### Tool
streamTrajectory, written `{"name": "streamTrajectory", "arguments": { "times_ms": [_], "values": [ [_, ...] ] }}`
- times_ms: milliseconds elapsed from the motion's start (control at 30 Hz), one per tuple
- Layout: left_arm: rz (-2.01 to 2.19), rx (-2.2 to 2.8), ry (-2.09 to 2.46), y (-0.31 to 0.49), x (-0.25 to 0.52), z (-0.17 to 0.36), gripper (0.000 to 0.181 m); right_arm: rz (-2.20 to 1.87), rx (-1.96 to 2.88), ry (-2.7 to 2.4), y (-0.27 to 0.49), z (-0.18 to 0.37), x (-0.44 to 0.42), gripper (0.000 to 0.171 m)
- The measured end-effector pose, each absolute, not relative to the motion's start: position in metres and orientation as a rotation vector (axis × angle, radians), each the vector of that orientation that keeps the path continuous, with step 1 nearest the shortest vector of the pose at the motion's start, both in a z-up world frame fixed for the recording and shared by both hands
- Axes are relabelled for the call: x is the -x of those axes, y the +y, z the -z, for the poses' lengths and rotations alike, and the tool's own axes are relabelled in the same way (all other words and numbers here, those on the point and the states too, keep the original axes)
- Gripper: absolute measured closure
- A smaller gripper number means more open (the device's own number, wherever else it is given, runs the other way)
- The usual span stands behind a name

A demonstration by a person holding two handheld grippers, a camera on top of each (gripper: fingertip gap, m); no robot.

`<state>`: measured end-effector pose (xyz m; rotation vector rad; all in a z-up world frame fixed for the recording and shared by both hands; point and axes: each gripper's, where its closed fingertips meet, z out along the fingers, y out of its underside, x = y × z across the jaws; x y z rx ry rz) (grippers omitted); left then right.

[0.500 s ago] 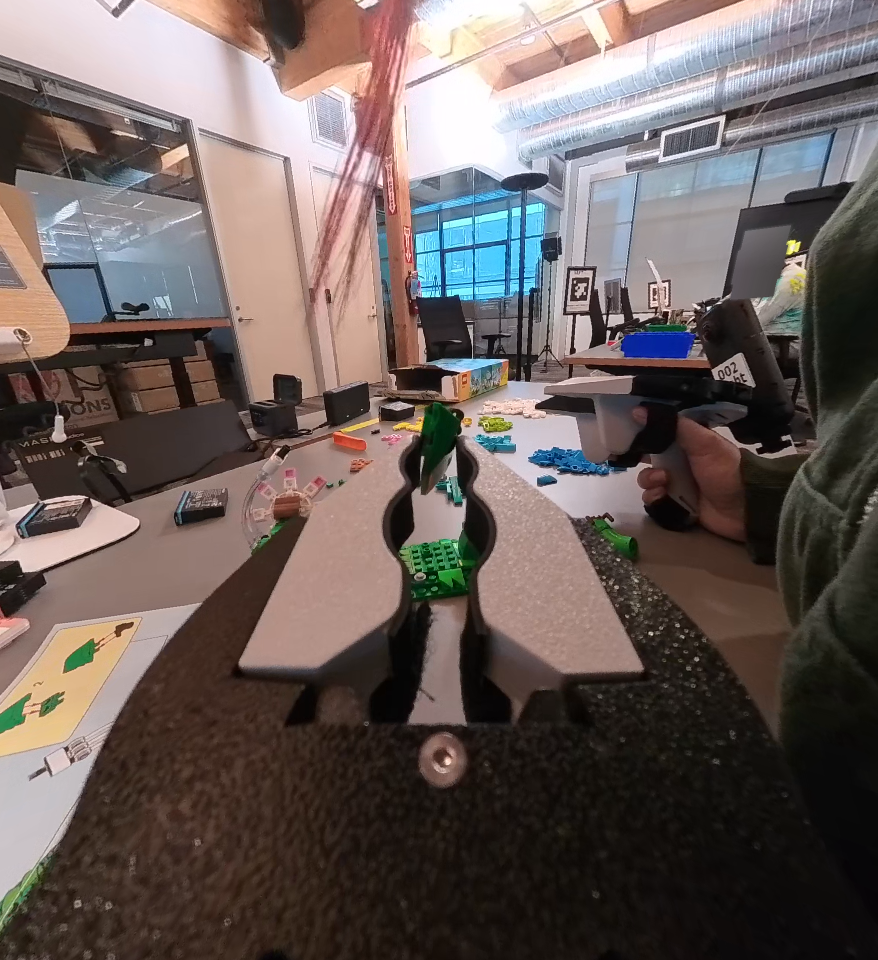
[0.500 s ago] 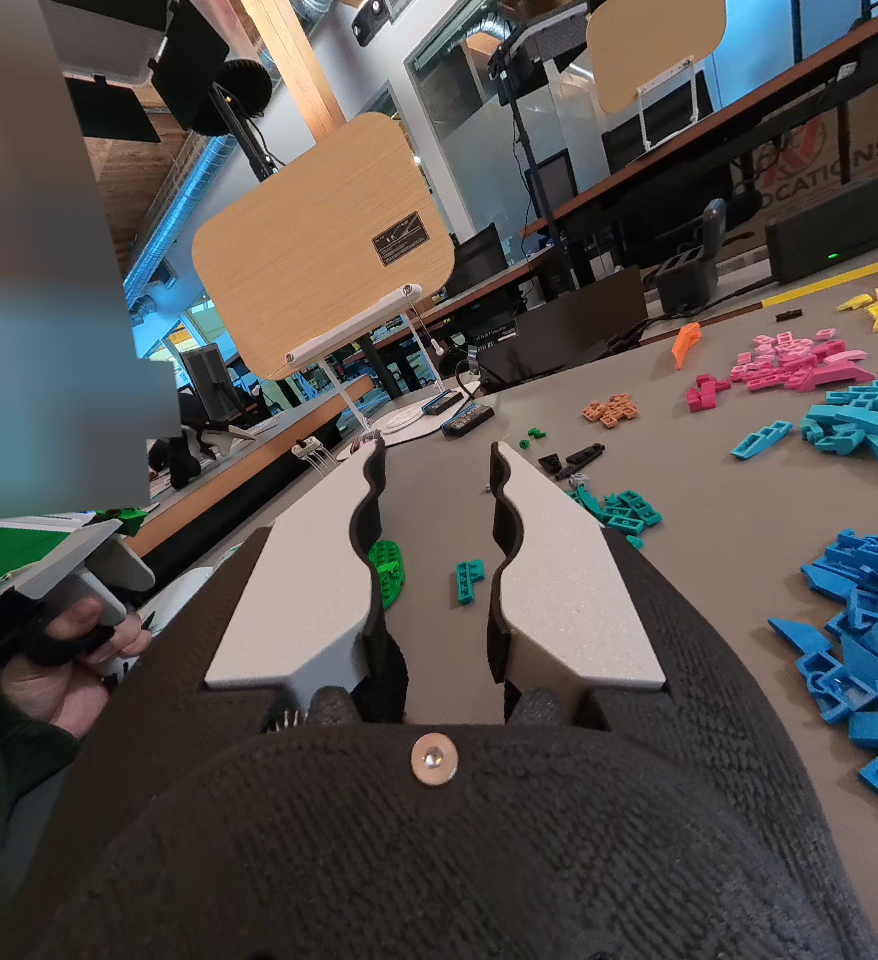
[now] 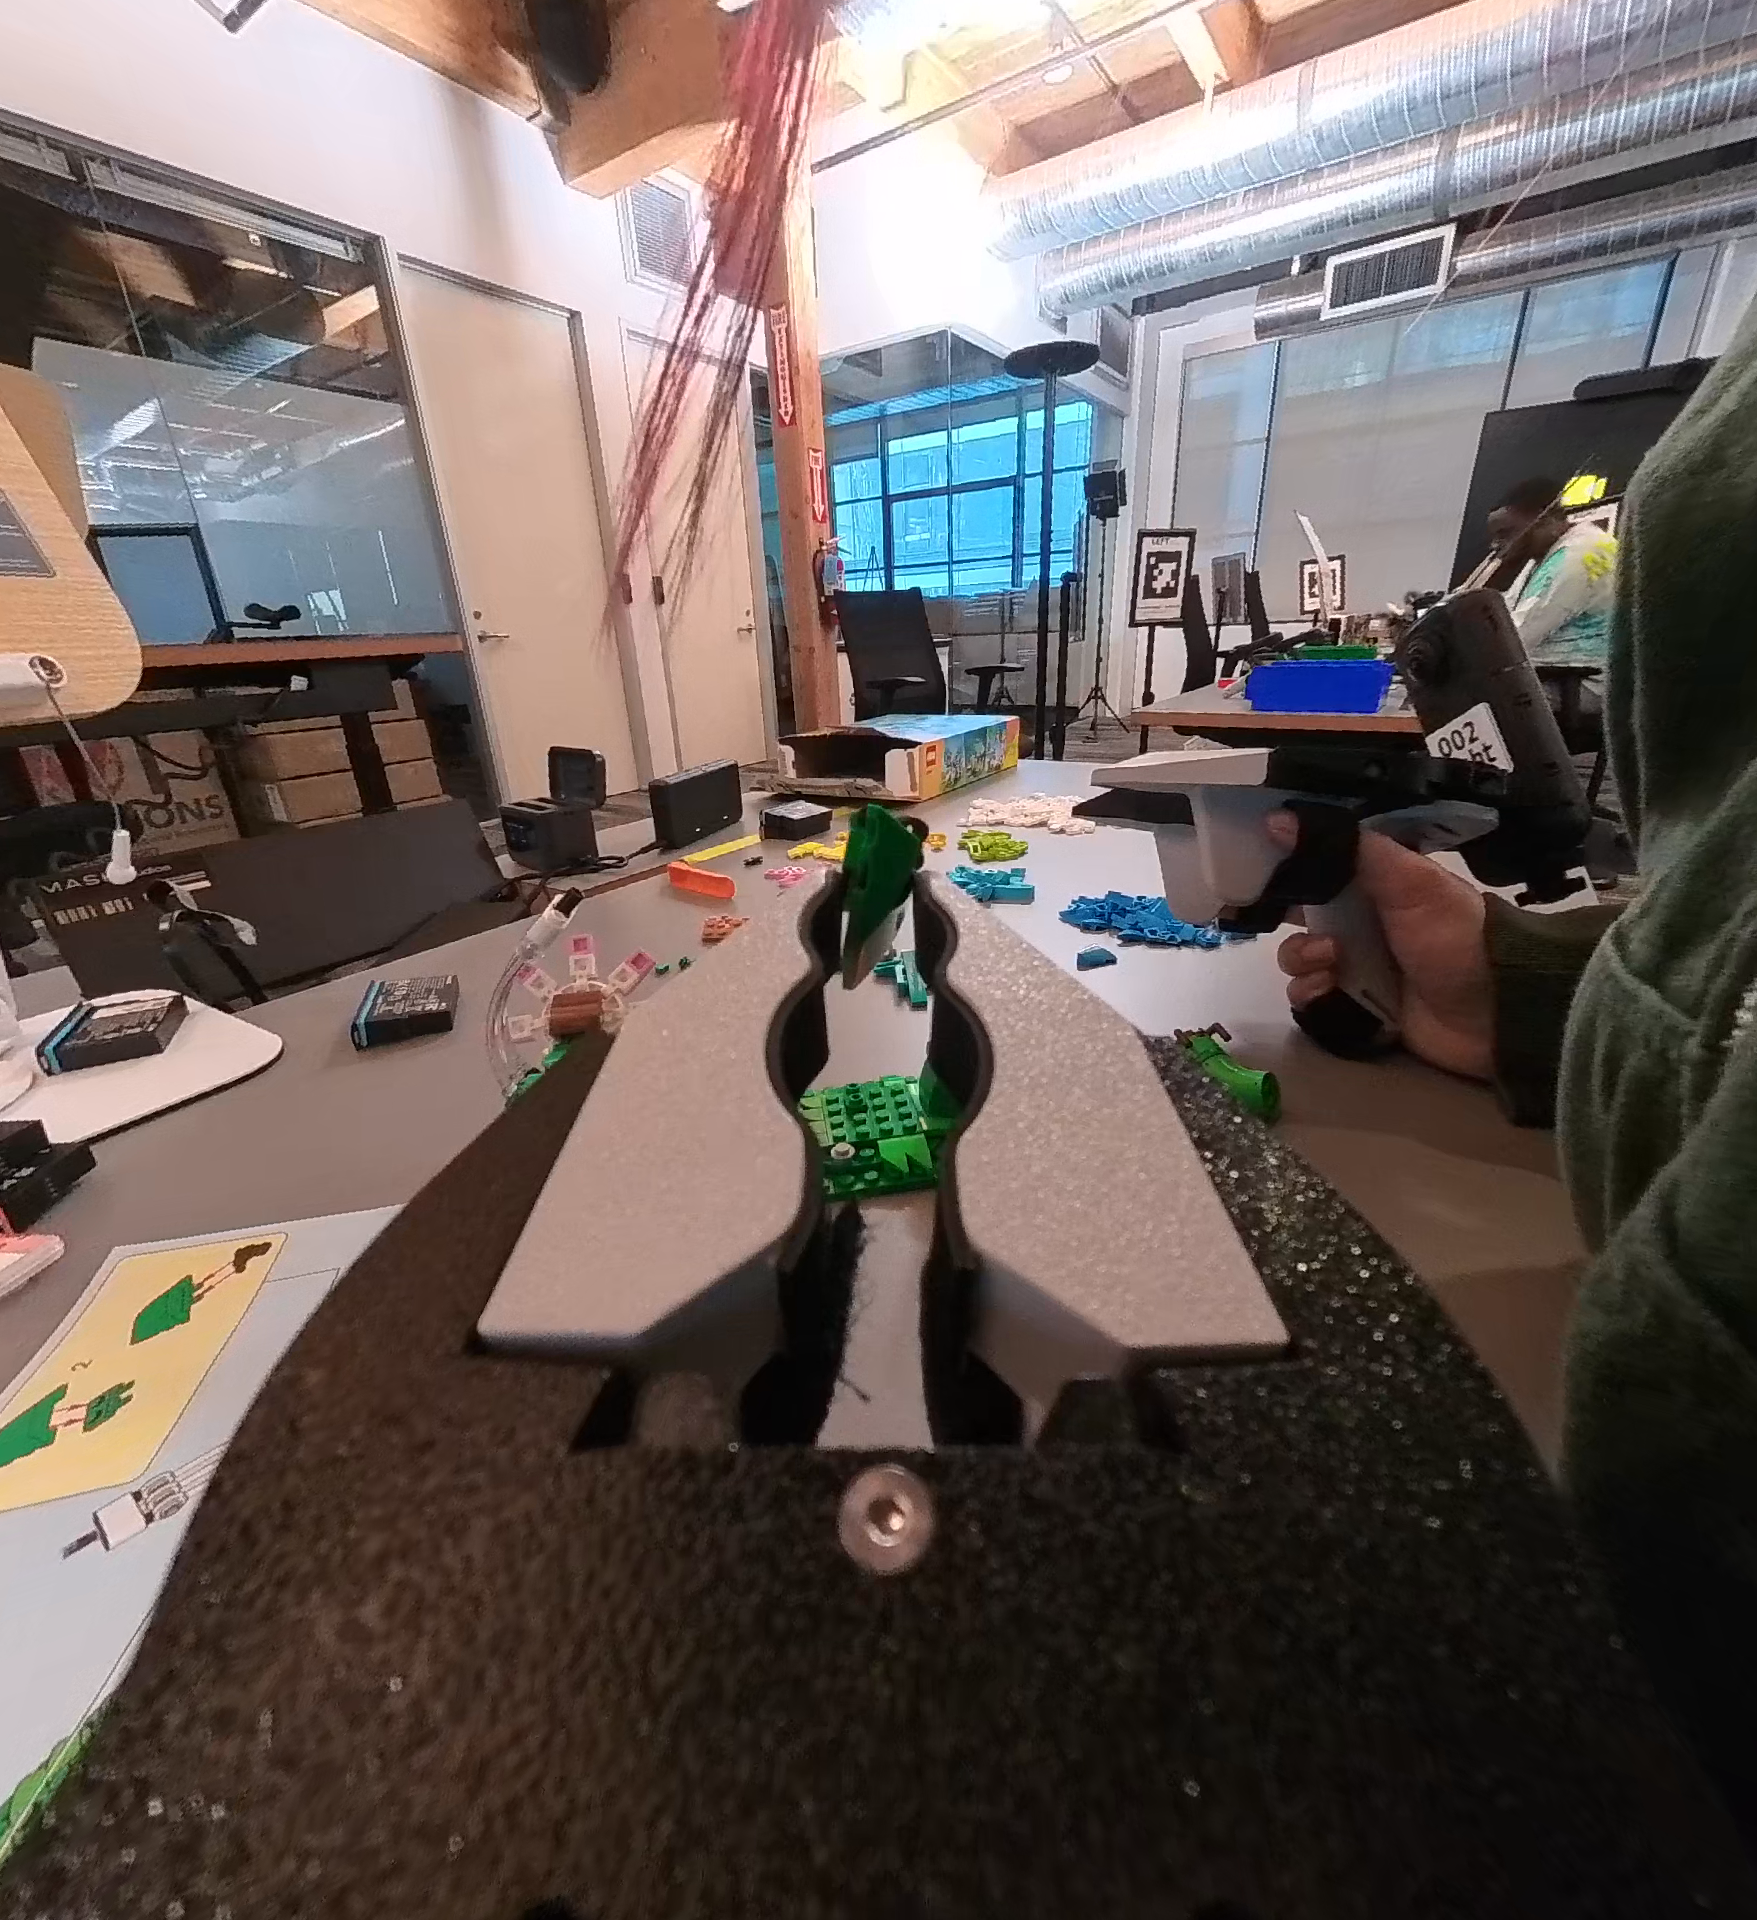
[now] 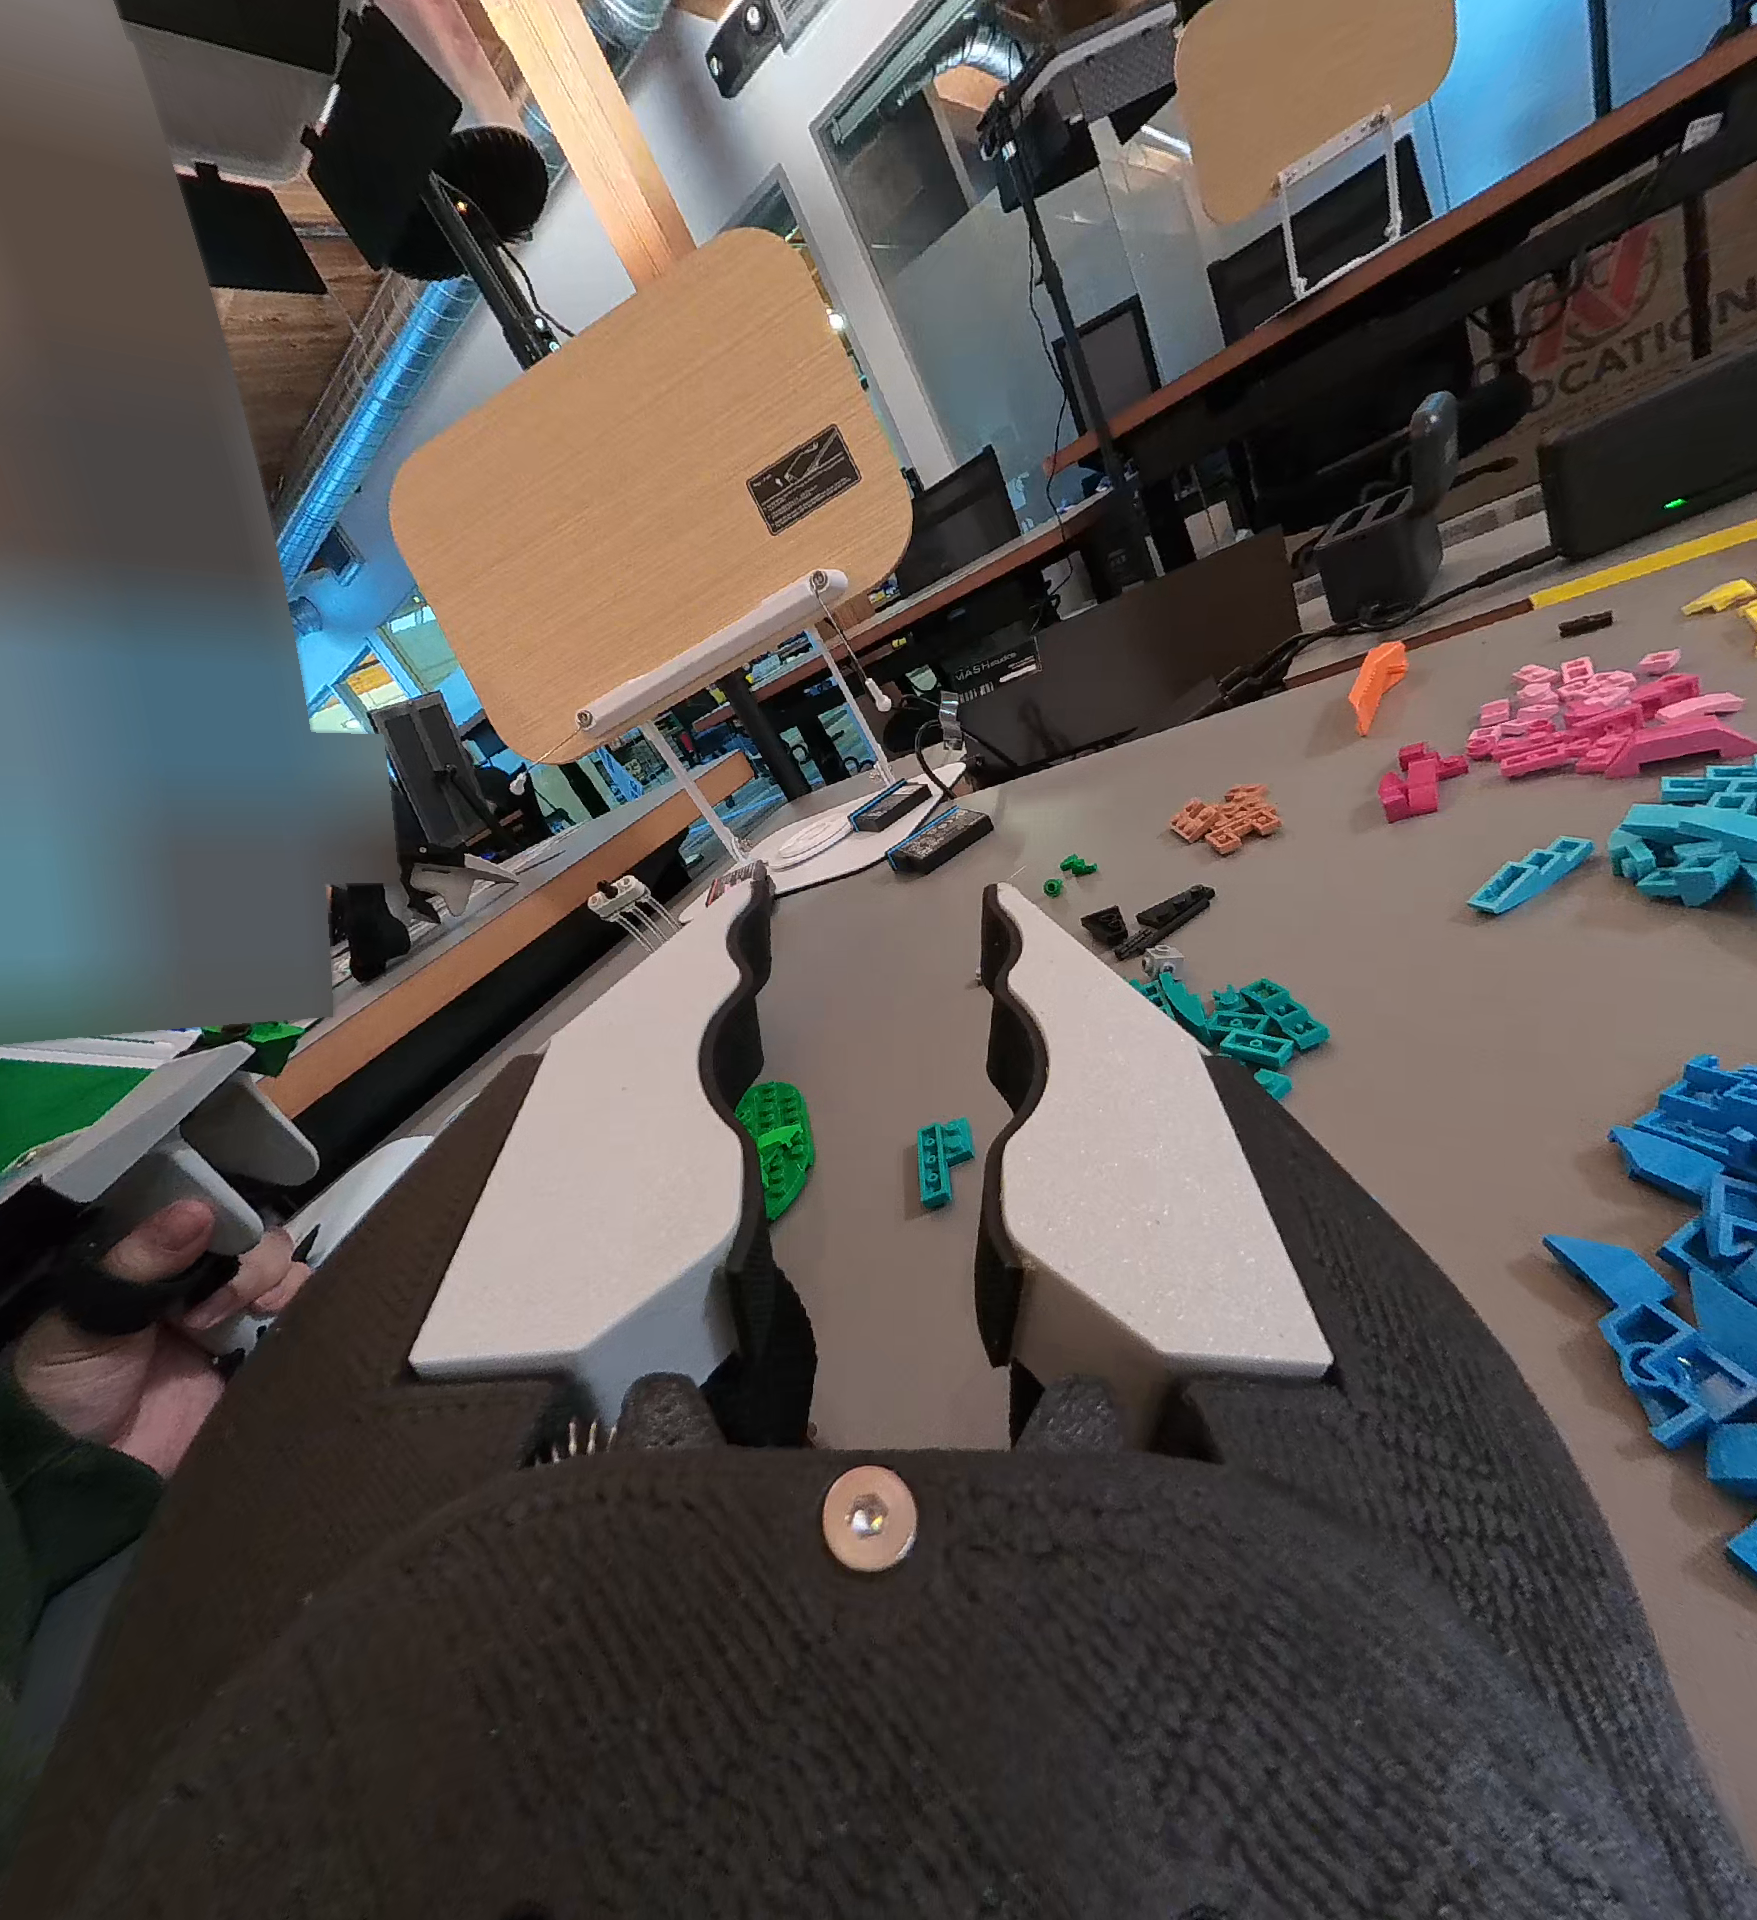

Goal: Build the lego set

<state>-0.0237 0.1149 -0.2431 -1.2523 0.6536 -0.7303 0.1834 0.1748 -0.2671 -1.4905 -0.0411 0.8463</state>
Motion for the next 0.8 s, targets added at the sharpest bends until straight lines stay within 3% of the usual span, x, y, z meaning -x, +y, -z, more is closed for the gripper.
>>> {"name": "streamTrajectory", "arguments": {
  "times_ms": [800],
  "values": [
    [0.604, 1.232, 0.709, 0.1143, 0.0220, 0.2435, 0.171, -0.837, 1.443, -0.078, 0.1688, 0.2597, -0.1803, 0.128]
  ]
}}
